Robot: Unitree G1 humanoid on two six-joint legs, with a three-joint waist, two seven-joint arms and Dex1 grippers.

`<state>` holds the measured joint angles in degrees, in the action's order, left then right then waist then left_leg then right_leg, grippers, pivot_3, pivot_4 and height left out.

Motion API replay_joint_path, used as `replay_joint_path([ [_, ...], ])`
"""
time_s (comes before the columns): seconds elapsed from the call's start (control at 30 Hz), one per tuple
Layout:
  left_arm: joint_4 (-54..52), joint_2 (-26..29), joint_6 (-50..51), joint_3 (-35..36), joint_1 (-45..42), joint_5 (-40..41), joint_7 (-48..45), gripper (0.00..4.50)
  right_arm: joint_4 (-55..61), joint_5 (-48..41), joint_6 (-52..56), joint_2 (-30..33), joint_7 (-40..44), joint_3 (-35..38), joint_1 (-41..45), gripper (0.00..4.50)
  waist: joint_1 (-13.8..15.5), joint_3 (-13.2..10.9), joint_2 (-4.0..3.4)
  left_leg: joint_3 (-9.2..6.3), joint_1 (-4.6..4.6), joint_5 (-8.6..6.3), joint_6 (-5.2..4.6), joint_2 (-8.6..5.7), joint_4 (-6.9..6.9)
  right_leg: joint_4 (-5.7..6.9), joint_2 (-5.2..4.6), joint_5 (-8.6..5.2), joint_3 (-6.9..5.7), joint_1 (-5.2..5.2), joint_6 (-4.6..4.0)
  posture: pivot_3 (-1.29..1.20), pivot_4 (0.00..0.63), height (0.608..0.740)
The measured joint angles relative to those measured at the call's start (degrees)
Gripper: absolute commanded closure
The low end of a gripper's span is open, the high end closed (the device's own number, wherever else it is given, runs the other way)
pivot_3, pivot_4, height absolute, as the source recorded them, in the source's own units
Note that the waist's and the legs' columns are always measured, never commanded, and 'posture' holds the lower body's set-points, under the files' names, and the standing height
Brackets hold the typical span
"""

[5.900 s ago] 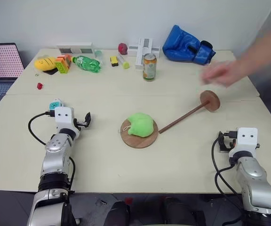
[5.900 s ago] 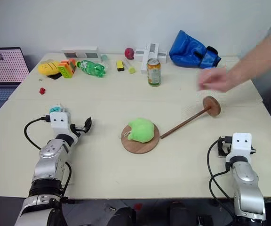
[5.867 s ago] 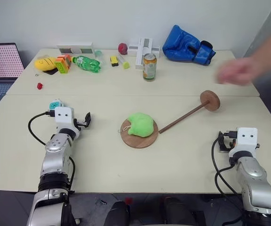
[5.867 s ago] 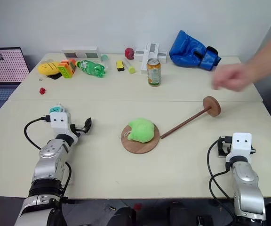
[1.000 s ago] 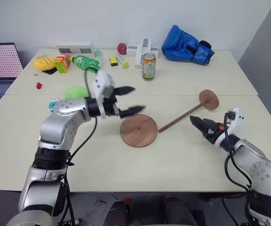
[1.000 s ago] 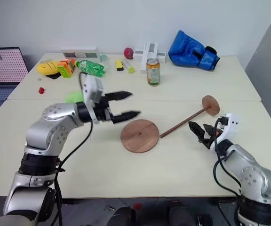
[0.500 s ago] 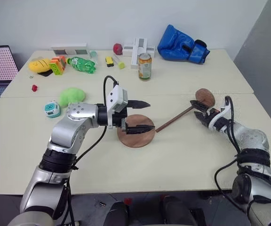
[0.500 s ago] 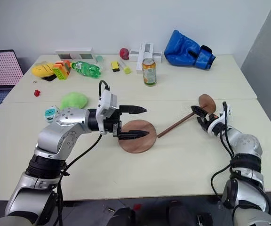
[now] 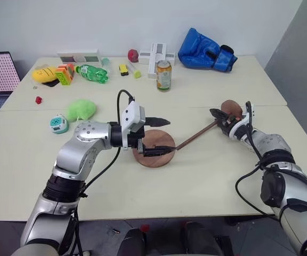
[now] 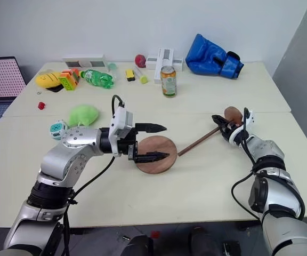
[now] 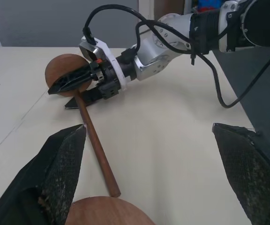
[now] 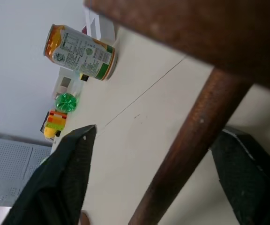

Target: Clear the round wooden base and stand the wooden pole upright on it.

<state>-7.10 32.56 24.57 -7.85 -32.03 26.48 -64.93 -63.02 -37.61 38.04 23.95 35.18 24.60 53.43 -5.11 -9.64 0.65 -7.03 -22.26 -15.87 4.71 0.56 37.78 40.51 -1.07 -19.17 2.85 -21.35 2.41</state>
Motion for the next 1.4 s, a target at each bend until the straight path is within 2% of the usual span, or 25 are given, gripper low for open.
replay_joint_path([
  [0.3, -0.1, 0.1, 0.4, 0.3, 0.2, 0.2, 0.3, 0.00, -1.1, 0.6, 2.3, 1.0, 2.1, 0.9, 0.9, 3.59, 0.1, 0.0, 0.00, 0.00, -0.01, 0.00, 0.00, -0.01, 0.01, -0.03, -0.01, 0.00, 0.00, 0.02, 0.00, 0.00, 0.150, 0.740],
  [0.4, 0.0, 0.1, 0.4, 0.4, 0.2, 0.2, 0.3, 0.00, -1.0, 0.1, 3.9, 1.2, 2.6, 2.1, 1.4, 3.98, 0.2, 0.0, -0.01, 0.00, -0.02, 0.00, 0.00, -0.02, -0.01, -0.05, -0.01, 0.00, -0.01, 0.02, 0.00, 0.00, 0.150, 0.740],
  [0.53, 0.0, 0.2, 1.0, 0.4, 0.2, 0.4, -0.1, 0.00, 2.4, -0.7, 7.0, 1.4, 3.7, 2.6, 1.6, 4.13, 0.3, 0.0, -0.02, 0.00, -0.06, 0.00, 0.00, -0.03, 0.00, -0.06, -0.03, 0.00, -0.01, 0.00, 0.00, 0.00, 0.150, 0.740],
  [0.6, -0.4, 1.0, 1.0, 1.6, 1.0, 0.7, 0.1, 0.00, 8.8, -1.5, 10.0, 1.0, 3.5, 1.7, 1.6, 4.19, 0.3, -0.1, -0.12, -0.01, -0.14, 0.00, 0.00, -0.03, 0.01, -0.05, -0.04, 0.00, 0.00, -0.08, 0.00, 0.00, 0.150, 0.740],
  [0.63, -1.4, 1.7, 1.2, 3.4, 2.7, 1.3, 0.7, 0.00, 16.4, -1.9, 11.9, 0.5, 2.7, 0.7, 1.6, 4.22, 0.0, -0.1, -0.21, 0.02, -0.16, 0.00, 0.00, 0.00, 0.00, -0.02, -0.04, 0.00, 0.04, -0.13, 0.00, 0.00, 0.150, 0.740],
  [0.73, -3.6, 3.1, 1.5, 6.0, 6.3, 2.4, 1.5, 0.00, 29.2, -3.0, 14.2, 0.1, 1.8, -1.6, 1.8, 4.22, -0.1, -0.2, -0.31, -0.05, -0.32, 0.01, 0.01, 0.05, -0.04, 0.01, -0.01, 0.00, -0.03, -0.34, 0.00, 0.00, 0.150, 0.740],
  [0.8, -7.4, 4.4, 1.9, 8.8, 11.8, 3.1, 2.7, 0.00, 42.8, -5.8, 17.1, -2.4, -1.0, -2.4, 1.7, 4.22, -0.3, -0.2, -0.34, -0.07, -0.42, 0.02, 0.03, 0.12, -0.07, 0.07, 0.01, 0.00, -0.06, -0.47, 0.00, 0.00, 0.150, 0.740],
  [0.93, -14.3, 3.2, 0.9, 13.1, 21.8, 3.5, 7.9, 0.00, 60.2, -6.2, 17.0, -7.7, -6.4, -8.0, 1.2, 4.22, 0.2, -0.2, -0.35, -0.18, -0.52, -0.01, -0.01, 0.10, -0.02, 0.04, -0.04, 0.00, -0.14, -0.51, 0.00, 0.00, 0.150, 0.740],
  [0.97, -17.6, 0.9, 0.3, 15.0, 27.2, 3.5, 11.6, 0.00, 67.1, -4.2, 14.9, -9.8, -7.9, -12.7, -1.0, 4.22, 0.4, -0.2, -0.36, -0.20, -0.52, -0.01, -0.02, 0.11, 0.03, 0.07, -0.14, -0.01, -0.14, -0.48, 0.00, 0.00, 0.150, 0.740],
  [1.03, -20.1, 0.2, -1.1, 16.7, 31.5, 2.9, 14.2, 0.00, 70.4, -1.3, 12.8, -10.5, -8.8, -17.6, -2.6, 4.22, 1.9, -0.1, -0.32, -0.29, -0.52, 0.00, 0.00, -0.05, 0.12, 0.03, -0.17, 0.00, -0.22, -0.40, 0.00, 0.00, 0.150, 0.740],
  [1.1, -22.6, -2.9, -5.6, 17.7, 41.1, 0.0, 16.8, 0.00, 77.2, 2.6, 8.7, -10.6, -8.6, -24.1, -7.6, 4.22, 1.8, 0.0, -0.38, -0.17, -0.46, -0.10, -0.12, 0.01, -0.03, -0.30, -0.18, 0.00, -0.14, -0.32, 0.02, 0.00, 0.150, 0.740],
  [1.17, -21.7, -5.7, -8.6, 17.0, 45.7, -2.4, 18.8, 0.00, 78.3, 4.4, 7.4, -11.5, -8.6, -27.4, -10.3, 4.22, 1.8, -0.1, -0.37, -0.21, -0.57, -0.09, -0.12, 0.02, -0.03, -0.30, -0.15, 0.00, -0.23, -0.40, 0.00, 0.00, 0.150, 0.740],
  [1.4, -21.9, -9.5, -14.4, 15.3, 51.5, -5.5, 23.3, 0.00, 79.4, 7.7, 3.6, -11.7, -8.5, -30.5, -12.0, 4.22, 2.3, -0.1, -0.39, -0.28, -0.48, -0.09, -0.12, -0.01, 0.01, -0.23, -0.12, 0.01, -0.29, -0.29, -0.01, 0.00, 0.150, 0.740],
])
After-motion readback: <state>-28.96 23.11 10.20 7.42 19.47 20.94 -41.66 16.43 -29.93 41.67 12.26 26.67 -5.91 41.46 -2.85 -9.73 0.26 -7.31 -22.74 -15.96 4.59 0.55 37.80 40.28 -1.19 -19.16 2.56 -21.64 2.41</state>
